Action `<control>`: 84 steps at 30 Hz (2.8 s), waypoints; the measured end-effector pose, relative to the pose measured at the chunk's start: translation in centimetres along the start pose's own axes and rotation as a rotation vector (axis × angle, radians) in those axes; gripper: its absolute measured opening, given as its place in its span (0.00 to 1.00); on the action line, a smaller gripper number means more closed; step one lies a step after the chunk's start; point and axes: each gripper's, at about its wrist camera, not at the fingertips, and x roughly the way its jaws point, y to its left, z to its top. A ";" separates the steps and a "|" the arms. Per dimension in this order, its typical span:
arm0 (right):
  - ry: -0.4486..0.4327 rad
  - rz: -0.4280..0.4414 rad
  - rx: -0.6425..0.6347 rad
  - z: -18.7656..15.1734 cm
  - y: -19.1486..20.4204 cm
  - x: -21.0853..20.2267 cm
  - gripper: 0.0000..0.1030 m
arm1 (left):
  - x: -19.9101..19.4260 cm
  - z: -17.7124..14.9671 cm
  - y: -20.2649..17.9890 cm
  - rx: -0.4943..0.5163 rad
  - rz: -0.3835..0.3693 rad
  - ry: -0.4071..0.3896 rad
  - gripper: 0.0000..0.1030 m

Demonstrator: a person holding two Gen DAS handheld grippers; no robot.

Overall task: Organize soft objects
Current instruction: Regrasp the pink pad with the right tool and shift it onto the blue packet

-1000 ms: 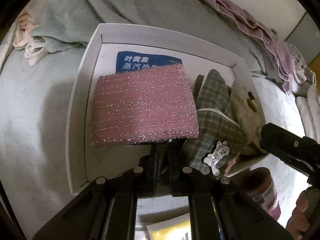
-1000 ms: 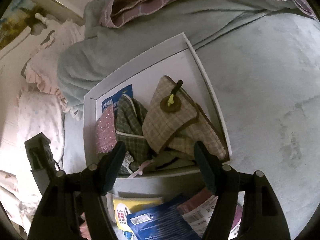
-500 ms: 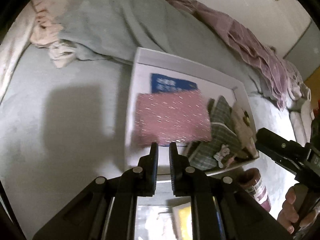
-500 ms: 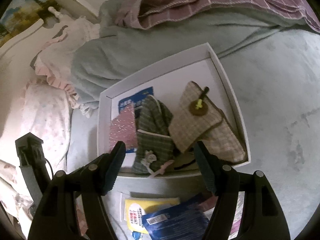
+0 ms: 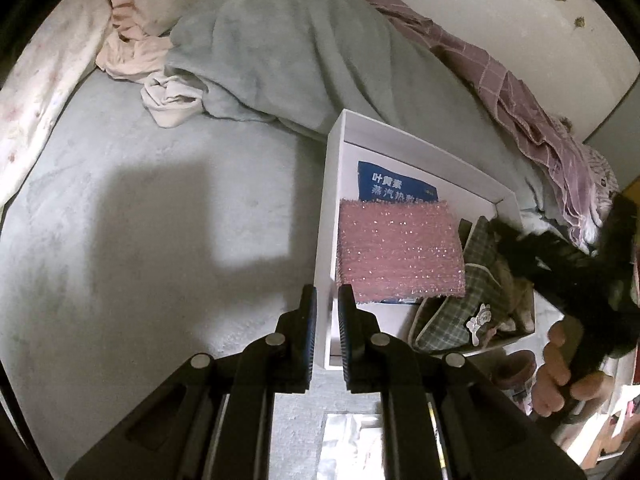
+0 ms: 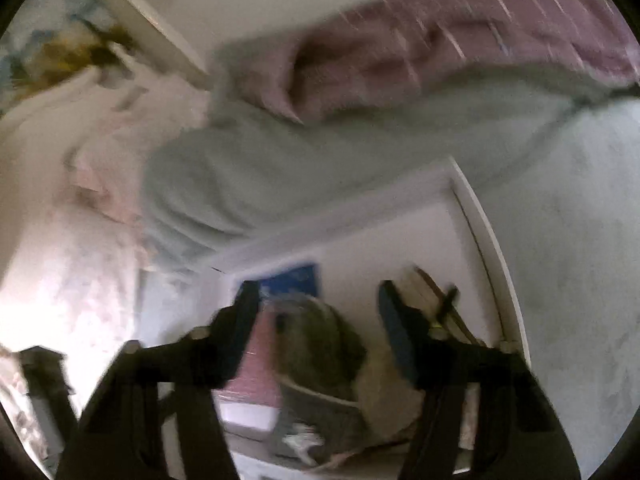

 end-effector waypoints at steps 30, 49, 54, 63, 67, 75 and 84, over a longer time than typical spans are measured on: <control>0.099 -0.223 -0.187 -2.3 5.0 1.5 0.25 | -0.1 -0.5 -1.8 0.071 -0.085 0.051 0.09; 0.064 -0.036 -0.120 -1.3 3.8 -2.2 0.26 | 1.0 -0.7 -4.0 0.138 -0.044 0.057 0.09; 0.106 0.003 -0.096 -2.0 5.6 -0.9 0.45 | -1.2 -0.2 0.0 0.071 -0.026 -0.005 0.09; 0.169 -0.086 -0.032 -2.7 10.0 2.1 0.50 | -1.7 0.1 6.2 -0.103 0.007 -0.007 0.09; 0.212 -0.173 -0.068 -3.2 11.6 5.0 0.50 | -1.9 0.0 6.0 -0.094 -0.019 -0.012 0.09; 0.097 -0.271 -0.075 -2.4 12.2 6.2 0.52 | -1.4 0.1 5.5 -0.076 -0.065 -0.035 0.09; -0.008 0.024 -0.007 -2.3 9.7 4.1 0.52 | 0.2 0.0 4.8 -0.044 -0.057 0.022 0.09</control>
